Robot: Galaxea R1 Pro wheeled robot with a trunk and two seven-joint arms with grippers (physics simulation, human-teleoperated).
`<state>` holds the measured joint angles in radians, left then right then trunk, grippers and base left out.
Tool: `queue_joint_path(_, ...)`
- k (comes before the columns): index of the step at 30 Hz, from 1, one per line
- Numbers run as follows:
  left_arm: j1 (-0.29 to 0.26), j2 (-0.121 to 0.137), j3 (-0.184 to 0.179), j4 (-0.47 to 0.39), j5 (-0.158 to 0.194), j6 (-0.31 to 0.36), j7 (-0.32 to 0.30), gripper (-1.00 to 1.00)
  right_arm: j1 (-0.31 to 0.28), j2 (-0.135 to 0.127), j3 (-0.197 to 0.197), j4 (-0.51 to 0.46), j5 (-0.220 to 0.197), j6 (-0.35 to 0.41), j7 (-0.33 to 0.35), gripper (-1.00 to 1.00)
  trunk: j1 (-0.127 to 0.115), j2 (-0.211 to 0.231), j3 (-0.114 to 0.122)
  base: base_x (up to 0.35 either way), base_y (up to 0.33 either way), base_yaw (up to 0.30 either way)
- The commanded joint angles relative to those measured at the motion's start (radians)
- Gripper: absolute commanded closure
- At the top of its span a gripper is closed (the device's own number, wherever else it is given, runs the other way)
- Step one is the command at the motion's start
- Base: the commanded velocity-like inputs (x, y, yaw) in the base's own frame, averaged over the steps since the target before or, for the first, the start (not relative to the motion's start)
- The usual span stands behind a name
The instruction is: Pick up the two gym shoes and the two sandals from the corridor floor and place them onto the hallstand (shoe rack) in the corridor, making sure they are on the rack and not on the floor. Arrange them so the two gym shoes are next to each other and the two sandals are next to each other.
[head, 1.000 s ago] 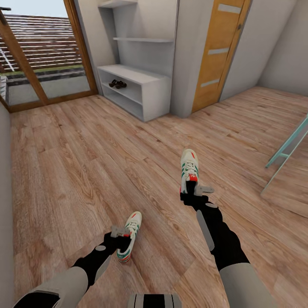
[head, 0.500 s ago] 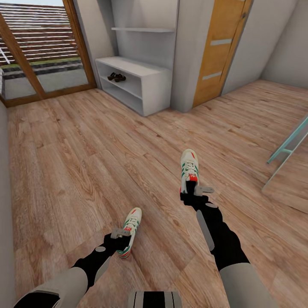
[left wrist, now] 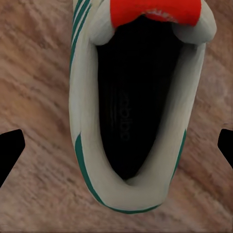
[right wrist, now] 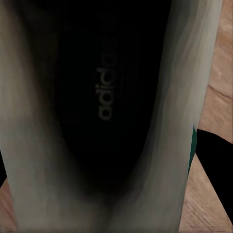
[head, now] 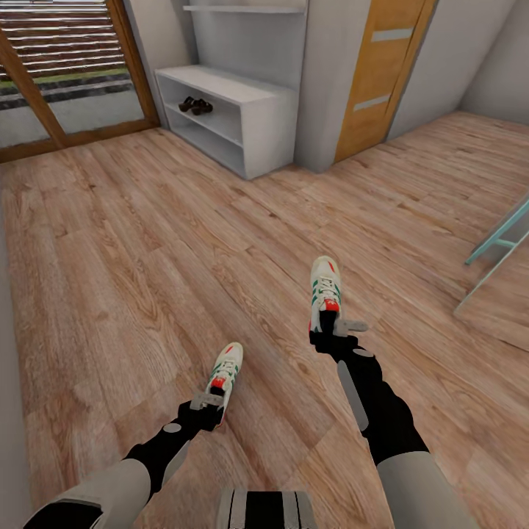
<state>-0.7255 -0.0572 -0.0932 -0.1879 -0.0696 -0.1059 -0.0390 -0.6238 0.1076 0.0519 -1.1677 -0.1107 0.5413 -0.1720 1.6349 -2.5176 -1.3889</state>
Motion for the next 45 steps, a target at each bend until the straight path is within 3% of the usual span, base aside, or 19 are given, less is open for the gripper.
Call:
queue_joint_path(1,-0.001,0.000,-0.002,0.001,-0.007,-0.004,0.001,-1.00,0.000,0.000,0.002,-0.002,-0.010,0.003,-0.009,1.00,0.000,-0.001,-0.006,0.000,0.000,0.000)
queue_joint_path(10,-0.001,0.000,-0.002,0.001,-0.007,-0.004,0.001,-1.00,0.000,0.000,0.002,-0.002,-0.010,0.003,-0.009,1.00,0.001,-0.001,-0.028,0.000,0.000,-0.075)
queue_joint_path(21,-0.001,0.000,-0.002,0.001,-0.008,-0.005,0.002,-1.00,0.000,0.000,0.002,-0.003,-0.010,0.003,-0.009,1.00,0.001,-0.001,-0.032,0.000,0.000,-0.036)
queue_joint_path(29,-0.001,0.000,-0.002,0.001,-0.008,-0.005,0.002,-1.00,0.000,0.000,0.002,-0.003,-0.010,0.003,-0.009,1.00,0.005,-0.003,-0.069,0.000,0.000,-0.001)
queue_joint_path(45,-0.001,0.002,-0.002,0.001,-0.009,-0.005,0.002,-1.00,0.000,0.000,0.002,-0.003,-0.010,0.003,-0.009,1.00,0.005,-0.003,-0.072,0.000,0.000,0.000)
